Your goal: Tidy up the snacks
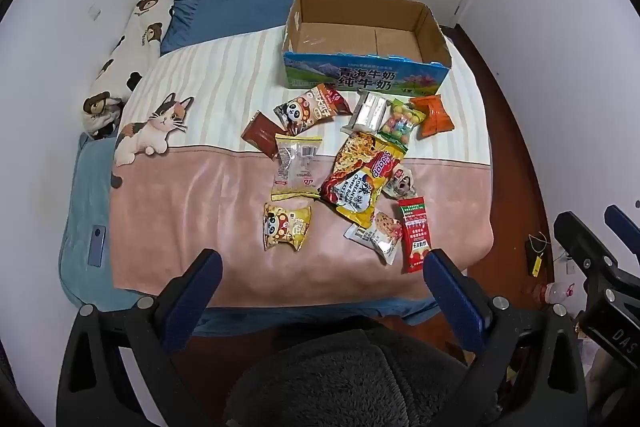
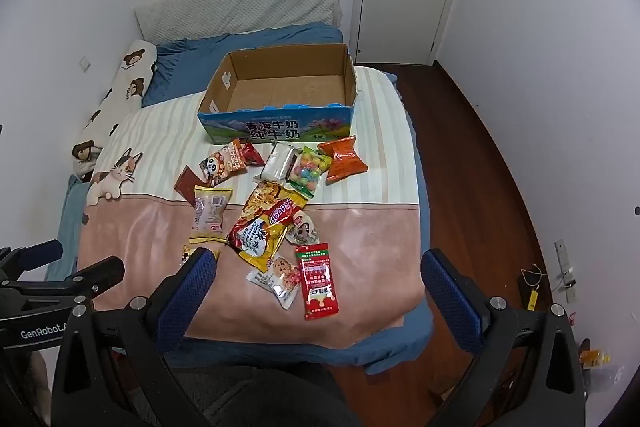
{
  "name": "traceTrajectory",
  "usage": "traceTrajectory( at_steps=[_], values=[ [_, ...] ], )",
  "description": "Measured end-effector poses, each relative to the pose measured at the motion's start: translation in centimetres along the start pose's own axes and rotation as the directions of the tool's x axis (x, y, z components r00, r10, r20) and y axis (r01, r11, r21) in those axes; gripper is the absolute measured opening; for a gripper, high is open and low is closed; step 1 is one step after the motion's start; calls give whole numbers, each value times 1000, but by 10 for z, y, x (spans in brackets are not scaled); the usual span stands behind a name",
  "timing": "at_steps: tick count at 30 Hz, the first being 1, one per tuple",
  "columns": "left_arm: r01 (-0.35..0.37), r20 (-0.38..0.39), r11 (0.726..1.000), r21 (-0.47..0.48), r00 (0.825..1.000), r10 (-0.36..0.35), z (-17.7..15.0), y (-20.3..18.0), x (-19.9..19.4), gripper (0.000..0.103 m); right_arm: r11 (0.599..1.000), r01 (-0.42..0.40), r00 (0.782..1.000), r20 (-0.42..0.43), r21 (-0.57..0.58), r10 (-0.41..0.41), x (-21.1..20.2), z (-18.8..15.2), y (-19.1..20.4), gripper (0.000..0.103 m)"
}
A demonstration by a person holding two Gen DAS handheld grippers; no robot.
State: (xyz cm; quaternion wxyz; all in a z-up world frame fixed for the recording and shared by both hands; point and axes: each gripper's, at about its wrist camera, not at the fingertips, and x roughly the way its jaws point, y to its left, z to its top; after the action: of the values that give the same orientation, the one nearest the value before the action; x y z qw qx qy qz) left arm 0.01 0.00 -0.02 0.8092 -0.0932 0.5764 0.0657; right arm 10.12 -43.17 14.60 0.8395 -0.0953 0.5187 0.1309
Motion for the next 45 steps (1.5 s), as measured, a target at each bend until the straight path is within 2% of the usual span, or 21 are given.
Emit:
traceTrajectory(
  at_steps=[15,45],
  values=[
    [-15,15,1000,5,1000,15,-3,-2,-5,103,1000,-23,1000,3,8,23,4,5,-8,103],
    [-11,40,1000,-12,999,11,-4,12,-10,103,1000,-23,999,26,-12,24,-8,2,13,103]
  ],
)
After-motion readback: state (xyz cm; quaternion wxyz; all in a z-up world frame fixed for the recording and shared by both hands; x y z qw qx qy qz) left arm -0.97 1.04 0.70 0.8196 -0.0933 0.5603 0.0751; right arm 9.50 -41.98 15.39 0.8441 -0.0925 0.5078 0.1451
